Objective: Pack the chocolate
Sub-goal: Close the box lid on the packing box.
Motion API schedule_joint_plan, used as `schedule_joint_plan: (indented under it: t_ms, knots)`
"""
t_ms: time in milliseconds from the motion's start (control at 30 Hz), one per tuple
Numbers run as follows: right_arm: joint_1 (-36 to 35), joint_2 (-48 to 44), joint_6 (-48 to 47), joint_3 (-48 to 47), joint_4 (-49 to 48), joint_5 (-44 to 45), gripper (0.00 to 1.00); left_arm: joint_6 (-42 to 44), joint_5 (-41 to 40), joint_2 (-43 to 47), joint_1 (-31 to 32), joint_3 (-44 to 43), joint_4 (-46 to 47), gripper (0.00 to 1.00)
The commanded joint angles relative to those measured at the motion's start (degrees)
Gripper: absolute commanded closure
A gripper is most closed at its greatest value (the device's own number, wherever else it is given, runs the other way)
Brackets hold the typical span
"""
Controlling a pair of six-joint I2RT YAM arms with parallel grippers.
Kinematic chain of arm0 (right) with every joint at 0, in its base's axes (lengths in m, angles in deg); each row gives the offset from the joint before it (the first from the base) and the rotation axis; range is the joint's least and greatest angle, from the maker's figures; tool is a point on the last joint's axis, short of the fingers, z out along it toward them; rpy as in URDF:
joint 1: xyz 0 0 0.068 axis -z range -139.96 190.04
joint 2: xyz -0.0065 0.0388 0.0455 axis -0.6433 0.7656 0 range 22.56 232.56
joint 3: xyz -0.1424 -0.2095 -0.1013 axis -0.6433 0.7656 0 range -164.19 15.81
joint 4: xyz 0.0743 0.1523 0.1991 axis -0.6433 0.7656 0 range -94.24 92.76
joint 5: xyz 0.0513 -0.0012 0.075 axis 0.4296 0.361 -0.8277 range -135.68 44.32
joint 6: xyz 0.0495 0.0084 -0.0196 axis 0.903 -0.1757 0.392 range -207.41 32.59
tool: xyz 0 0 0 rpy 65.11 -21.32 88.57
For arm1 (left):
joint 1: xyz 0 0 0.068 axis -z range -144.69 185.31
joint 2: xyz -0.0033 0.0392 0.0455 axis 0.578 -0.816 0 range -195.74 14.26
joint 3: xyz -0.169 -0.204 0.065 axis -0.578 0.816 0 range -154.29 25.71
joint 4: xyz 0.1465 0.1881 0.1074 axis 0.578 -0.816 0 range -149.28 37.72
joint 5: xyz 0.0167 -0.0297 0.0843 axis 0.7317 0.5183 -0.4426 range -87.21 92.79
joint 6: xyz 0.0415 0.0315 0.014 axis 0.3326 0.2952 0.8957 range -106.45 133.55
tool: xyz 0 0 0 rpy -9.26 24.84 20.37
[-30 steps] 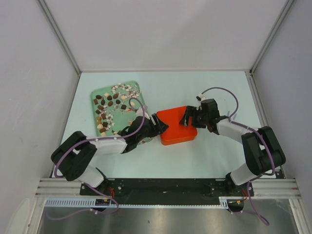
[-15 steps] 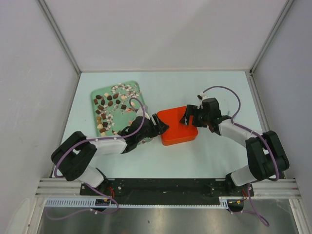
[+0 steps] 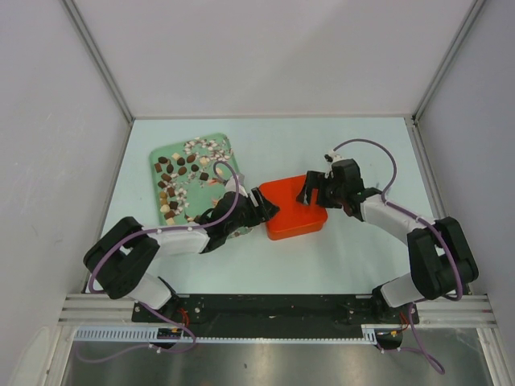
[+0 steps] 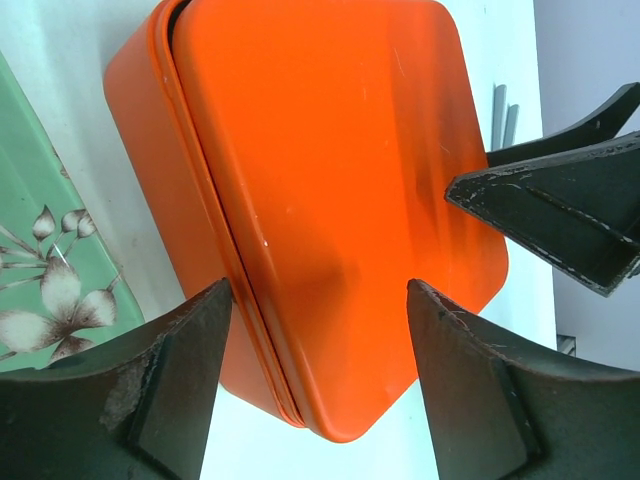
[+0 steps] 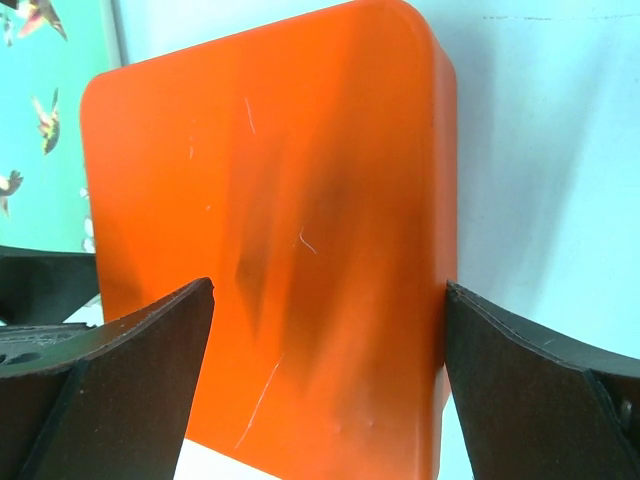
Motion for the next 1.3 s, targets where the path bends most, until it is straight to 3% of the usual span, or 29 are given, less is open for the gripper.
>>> schedule_joint_plan:
  t_ms: [0, 467, 900, 1267]
  knots:
    - [-1.58, 0.35, -0.08, -3.11, -0.26, -0.83, 0.06, -1.29, 2.34, 3.66, 1.25, -0.45, 5.23, 0.26]
    - [-2.81, -1.15, 1.85, -3.11, 1.07, -0.47, 0.06, 0.56, 0.67, 4.63, 1.26, -1.95, -0.3, 0.21]
    - [-1.93, -0.18, 0.71, -3.11, -2.63, -0.39, 0.05, 1.0, -6.8, 6.39, 1.34, -1.68, -5.67, 0.18]
    - [0.62, -6.94, -1.57, -3.55, 1.41, 0.75, 0.01, 2.57, -7.68, 5.95, 0.64, -2.73, -7.08, 0.2]
